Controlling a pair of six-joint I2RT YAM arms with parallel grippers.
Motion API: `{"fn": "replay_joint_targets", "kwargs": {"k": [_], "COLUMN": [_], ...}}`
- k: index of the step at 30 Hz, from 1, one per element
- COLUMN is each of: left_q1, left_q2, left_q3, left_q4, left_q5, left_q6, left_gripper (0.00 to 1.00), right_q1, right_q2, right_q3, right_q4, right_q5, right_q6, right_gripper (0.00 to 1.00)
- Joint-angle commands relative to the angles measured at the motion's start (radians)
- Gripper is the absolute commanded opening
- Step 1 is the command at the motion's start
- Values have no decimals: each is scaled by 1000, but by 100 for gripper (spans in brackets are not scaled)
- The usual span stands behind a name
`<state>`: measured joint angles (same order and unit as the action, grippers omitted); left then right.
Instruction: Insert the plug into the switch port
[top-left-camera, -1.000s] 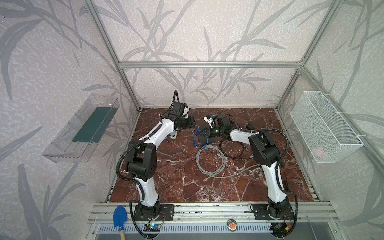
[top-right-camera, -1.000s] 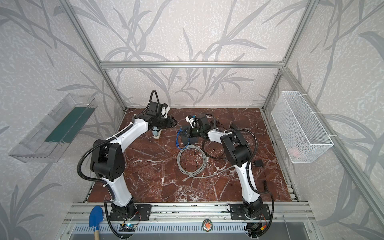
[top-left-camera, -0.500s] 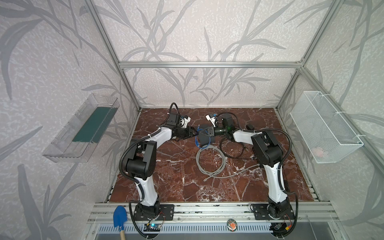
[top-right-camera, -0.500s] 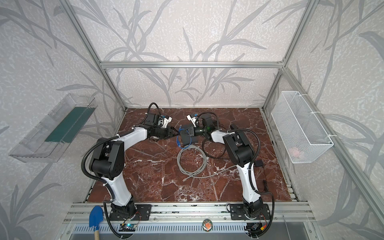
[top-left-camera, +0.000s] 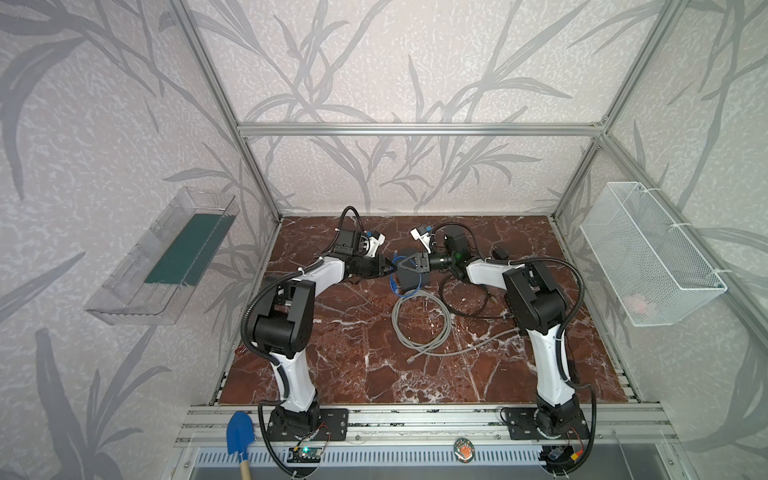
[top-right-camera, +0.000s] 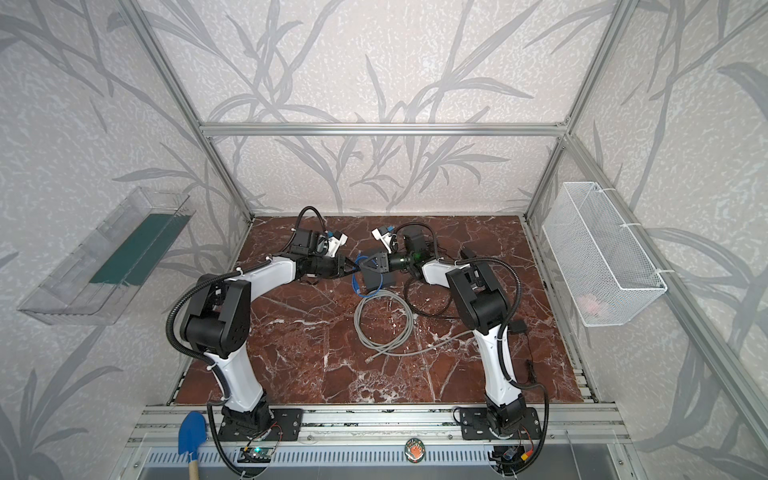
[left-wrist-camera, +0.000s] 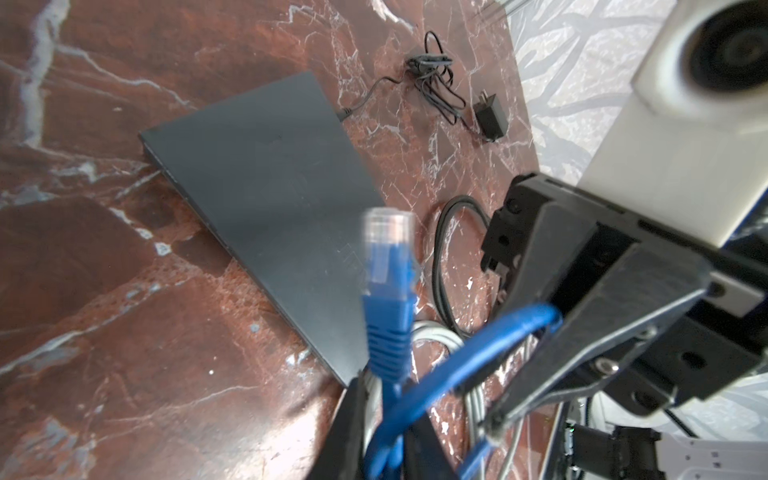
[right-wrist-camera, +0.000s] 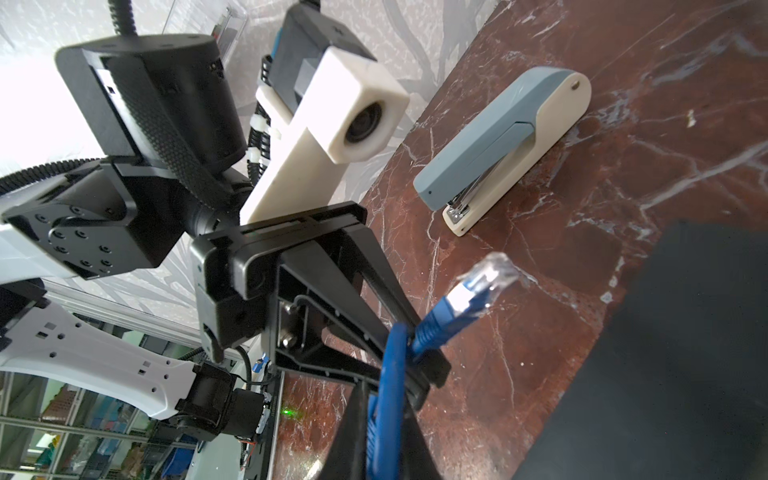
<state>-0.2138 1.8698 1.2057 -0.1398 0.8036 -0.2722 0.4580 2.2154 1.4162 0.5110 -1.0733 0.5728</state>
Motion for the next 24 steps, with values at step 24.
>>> {"fn": "replay_joint_targets", "kwargs": {"k": [24], "left_q1": [-189], "left_q2": [-82], "left_q3": [179], "left_q4": [-399], "left_q5": [-573], "left_q6": [628], "left_gripper": [7], "right_q1": [-10], "right_q2": [-6], "right_q3": [158], "right_q4": [-312], "right_q5": [179], "right_q6": [237], "right_gripper": [40]}}
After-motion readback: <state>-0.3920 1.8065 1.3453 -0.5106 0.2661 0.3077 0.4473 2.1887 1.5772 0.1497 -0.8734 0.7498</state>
